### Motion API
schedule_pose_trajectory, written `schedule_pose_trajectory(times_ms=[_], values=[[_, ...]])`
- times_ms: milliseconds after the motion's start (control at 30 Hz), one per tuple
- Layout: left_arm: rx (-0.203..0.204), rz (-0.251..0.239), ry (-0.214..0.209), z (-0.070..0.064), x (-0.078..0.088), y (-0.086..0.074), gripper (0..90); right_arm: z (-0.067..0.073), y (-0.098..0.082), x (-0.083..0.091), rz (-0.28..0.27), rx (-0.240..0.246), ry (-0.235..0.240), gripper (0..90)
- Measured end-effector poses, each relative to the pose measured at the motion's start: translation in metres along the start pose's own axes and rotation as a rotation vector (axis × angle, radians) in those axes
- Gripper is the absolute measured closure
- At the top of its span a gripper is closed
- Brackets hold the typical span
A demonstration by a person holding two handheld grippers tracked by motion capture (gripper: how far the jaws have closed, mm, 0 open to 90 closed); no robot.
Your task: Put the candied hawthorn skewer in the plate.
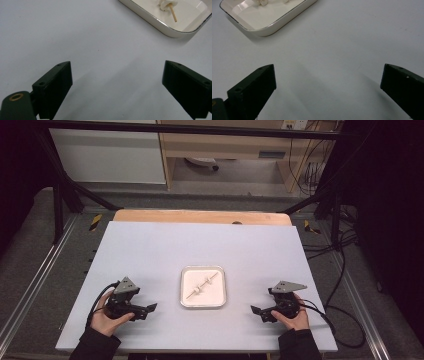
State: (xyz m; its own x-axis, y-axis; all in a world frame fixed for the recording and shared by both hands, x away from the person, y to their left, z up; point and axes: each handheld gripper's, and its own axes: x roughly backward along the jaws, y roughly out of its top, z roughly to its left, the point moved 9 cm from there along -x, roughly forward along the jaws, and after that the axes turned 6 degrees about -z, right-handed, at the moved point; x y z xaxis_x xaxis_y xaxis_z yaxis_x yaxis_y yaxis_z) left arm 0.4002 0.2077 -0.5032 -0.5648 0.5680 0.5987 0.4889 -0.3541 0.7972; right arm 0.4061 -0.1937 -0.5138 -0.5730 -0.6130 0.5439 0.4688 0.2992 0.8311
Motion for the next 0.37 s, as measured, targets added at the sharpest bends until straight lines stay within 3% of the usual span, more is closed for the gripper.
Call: schedule_pose_trajectory(times_ms=[367], values=[[-0.01,-0.008,-0.007,0.0018,0.0016,-0.0076,9.4,0.0009,-0.0021,-0.0019,0.012,0.005,0.007,0.8]])
